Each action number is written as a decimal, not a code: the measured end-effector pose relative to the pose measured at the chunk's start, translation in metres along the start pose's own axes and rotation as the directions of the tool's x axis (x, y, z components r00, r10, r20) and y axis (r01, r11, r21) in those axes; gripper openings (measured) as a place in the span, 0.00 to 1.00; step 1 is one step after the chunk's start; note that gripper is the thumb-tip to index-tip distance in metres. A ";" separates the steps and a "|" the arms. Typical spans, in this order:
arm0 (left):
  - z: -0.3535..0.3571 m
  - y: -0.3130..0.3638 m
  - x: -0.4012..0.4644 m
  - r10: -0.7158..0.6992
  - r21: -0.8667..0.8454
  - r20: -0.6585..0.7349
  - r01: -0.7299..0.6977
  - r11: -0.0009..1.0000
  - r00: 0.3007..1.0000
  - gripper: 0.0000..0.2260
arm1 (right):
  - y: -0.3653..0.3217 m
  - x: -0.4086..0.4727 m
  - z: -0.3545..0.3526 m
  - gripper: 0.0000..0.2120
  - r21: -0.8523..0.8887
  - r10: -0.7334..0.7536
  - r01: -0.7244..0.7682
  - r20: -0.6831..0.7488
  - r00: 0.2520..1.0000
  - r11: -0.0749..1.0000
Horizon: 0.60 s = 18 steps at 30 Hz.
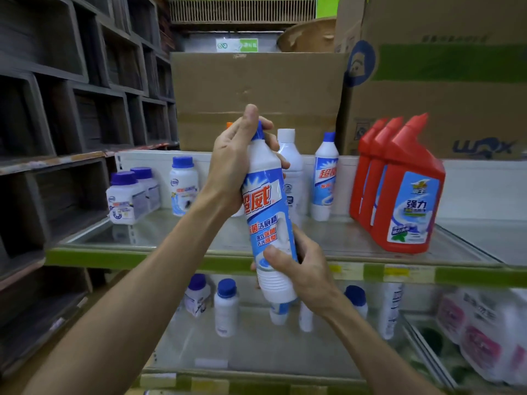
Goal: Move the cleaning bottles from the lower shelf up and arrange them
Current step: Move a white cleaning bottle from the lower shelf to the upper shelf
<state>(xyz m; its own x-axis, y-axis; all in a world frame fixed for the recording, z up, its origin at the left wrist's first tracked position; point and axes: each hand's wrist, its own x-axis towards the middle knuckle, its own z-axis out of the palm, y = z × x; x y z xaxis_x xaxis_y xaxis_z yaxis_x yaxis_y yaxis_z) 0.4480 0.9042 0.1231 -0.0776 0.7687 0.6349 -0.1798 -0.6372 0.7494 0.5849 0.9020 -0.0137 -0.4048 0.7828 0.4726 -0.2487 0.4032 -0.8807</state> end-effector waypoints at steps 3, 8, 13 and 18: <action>0.025 -0.004 -0.002 -0.004 0.066 -0.048 0.007 0.998 0.999 0.16 | -0.006 -0.006 -0.024 0.21 -0.049 -0.013 0.015 0.036 0.999 0.999; 0.066 -0.009 0.000 0.032 0.146 -0.089 -0.019 0.989 0.996 0.15 | -0.020 -0.010 -0.056 0.23 -0.182 -0.032 0.029 -0.013 0.999 0.983; 0.093 -0.013 0.003 0.074 0.261 -0.053 -0.057 0.964 0.996 0.14 | -0.027 -0.015 -0.078 0.24 -0.316 -0.038 0.027 -0.030 0.999 0.948; 0.102 -0.016 0.012 0.046 0.280 -0.036 -0.035 0.959 0.998 0.13 | -0.027 -0.008 -0.085 0.31 -0.364 -0.123 0.076 -0.108 0.987 0.928</action>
<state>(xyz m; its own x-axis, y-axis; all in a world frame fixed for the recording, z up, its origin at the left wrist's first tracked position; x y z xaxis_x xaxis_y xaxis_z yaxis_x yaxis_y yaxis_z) 0.5505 0.9178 0.1378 -0.1208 0.7398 0.6619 0.1046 -0.6536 0.7496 0.6694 0.9251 0.0041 -0.2738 0.7740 0.5710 0.0583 0.6059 -0.7934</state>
